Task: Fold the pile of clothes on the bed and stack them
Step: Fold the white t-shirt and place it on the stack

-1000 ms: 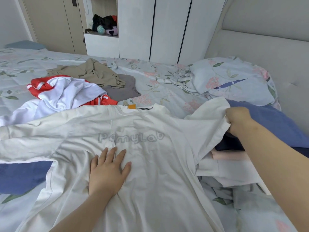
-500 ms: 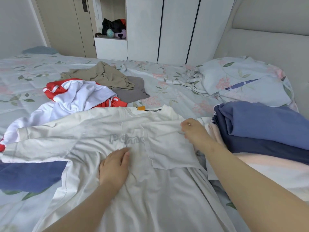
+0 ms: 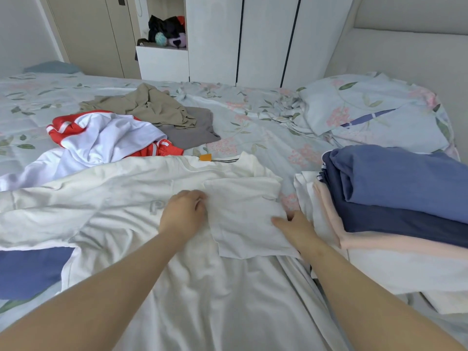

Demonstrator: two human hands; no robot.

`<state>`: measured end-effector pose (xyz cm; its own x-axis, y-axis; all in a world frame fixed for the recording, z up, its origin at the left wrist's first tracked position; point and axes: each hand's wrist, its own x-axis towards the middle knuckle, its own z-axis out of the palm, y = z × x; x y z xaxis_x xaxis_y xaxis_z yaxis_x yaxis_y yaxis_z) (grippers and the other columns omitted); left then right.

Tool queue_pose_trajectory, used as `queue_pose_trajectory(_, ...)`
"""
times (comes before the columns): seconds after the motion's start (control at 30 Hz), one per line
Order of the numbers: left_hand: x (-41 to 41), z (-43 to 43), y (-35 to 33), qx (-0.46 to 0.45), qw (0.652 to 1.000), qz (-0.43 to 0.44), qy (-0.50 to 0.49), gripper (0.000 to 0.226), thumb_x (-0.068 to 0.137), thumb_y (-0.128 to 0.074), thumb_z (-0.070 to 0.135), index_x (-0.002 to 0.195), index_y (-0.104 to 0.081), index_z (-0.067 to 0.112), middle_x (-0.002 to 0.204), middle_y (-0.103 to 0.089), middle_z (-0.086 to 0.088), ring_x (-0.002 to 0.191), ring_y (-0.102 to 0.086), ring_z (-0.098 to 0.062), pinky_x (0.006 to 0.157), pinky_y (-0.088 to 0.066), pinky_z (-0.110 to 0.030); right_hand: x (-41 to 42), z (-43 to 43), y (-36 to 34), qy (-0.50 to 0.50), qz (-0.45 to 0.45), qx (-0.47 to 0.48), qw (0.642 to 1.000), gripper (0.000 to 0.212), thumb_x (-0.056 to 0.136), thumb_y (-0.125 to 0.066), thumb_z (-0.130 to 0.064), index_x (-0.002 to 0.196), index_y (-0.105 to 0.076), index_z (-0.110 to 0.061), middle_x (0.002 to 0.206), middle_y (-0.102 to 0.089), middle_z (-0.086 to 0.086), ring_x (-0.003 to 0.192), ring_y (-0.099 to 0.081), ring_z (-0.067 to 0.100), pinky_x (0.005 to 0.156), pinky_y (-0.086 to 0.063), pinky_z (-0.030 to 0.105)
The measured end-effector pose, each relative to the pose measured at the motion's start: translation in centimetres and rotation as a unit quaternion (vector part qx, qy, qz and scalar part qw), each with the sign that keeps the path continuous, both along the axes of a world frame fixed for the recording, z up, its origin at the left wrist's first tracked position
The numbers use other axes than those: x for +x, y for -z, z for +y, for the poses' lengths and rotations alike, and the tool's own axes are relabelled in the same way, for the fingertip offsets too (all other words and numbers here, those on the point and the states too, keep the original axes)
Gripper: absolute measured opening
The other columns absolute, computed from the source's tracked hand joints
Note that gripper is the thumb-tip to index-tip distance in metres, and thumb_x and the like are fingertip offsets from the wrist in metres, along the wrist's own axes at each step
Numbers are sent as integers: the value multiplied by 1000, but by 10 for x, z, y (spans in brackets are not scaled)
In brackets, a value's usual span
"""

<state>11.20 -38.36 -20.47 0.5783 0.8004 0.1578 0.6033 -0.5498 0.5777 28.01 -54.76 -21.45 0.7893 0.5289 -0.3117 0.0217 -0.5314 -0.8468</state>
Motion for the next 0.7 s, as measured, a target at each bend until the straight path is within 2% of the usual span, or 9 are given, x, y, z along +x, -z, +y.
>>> queue_pose_trajectory(0.1, 48, 14, -9, -4, 1000, -27, 16, 29, 94, -46, 14, 118, -63, 15, 121, -59, -9, 111, -54, -27, 92, -39, -30, 12, 7, 4, -18, 26, -33, 999, 43, 90, -56, -32, 124, -45, -8, 102, -55, 3, 94, -54, 22, 79, -45, 30)
queue_pose_trajectory(0.2, 96, 32, -10, -13, 999, -31, 19, 31, 94, -44, 13, 117, -64, 18, 125, -59, -7, 114, -53, -26, 92, -41, -31, 27, 18, 5, -55, 32, -68, 996, 46, 90, -52, -33, 129, -43, -10, 117, -56, 6, 107, -55, 25, 94, -46, 36)
queue_pose_trajectory(0.27, 118, 47, -4, -12, 1000, -6, 19, 34, 94, -42, 10, 120, -61, 19, 129, -55, -8, 117, -51, -27, 93, -42, -34, 35, 23, 4, -76, 24, -88, 993, 41, 90, -51, -32, 126, -47, -13, 117, -57, 6, 107, -56, 25, 97, -46, 38)
queue_pose_trajectory(0.33, 130, 61, 5, -25, 999, 30, 15, 39, 93, -42, 10, 129, -53, 20, 138, -44, -9, 118, -50, -28, 93, -42, -36, 40, 25, 4, -92, -17, -119, 989, 34, 90, -48, -34, 119, -52, -16, 111, -59, 3, 102, -56, 23, 91, -47, 34)
queue_pose_trajectory(0.43, 136, 76, 17, -26, 994, 110, 4, 50, 94, -48, 24, 142, -33, 22, 146, -28, -7, 122, -48, -32, 95, -41, -39, 36, 22, 3, -115, -121, -169, 971, 27, 93, -39, -39, 106, -52, -19, 99, -56, -1, 92, -51, 20, 65, -39, 27)
queue_pose_trajectory(0.47, 138, 79, 19, -15, 991, 134, 2, 54, 94, -50, 31, 143, -29, 22, 146, -27, -7, 123, -47, -32, 95, -40, -40, 34, 21, 2, -121, -147, -174, 966, 27, 94, -37, -39, 104, -51, -18, 97, -55, -1, 90, -49, 20, 63, -36, 28)
queue_pose_trajectory(0.57, 138, 90, 21, 7, 987, 159, -17, 65, 91, -53, 46, 143, -24, 22, 149, -22, -6, 124, -46, -32, 93, -41, -42, 30, 21, 3, -132, -197, -177, 955, 27, 96, -34, -39, 101, -49, -17, 95, -54, -2, 90, -49, 20, 71, -36, 31)
queue_pose_trajectory(0.67, 128, 102, 22, 2, 983, 158, -89, 89, 82, -59, 58, 148, -8, 27, 154, -4, -7, 122, -49, -33, 93, -41, -42, 30, 21, 4, -138, -218, -189, 947, 24, 96, -33, -39, 96, -45, -18, 93, -53, -3, 87, -49, 19, 71, -36, 31)
queue_pose_trajectory(0.7, 124, 106, 21, 0, 981, 158, -109, 94, 80, -60, 60, 149, -5, 27, 153, -4, -11, 120, -50, -33, 92, -41, -41, 30, 22, 5, -139, -222, -191, 946, 24, 97, -33, -39, 96, -45, -18, 94, -54, -3, 87, -49, 19, 71, -36, 30)
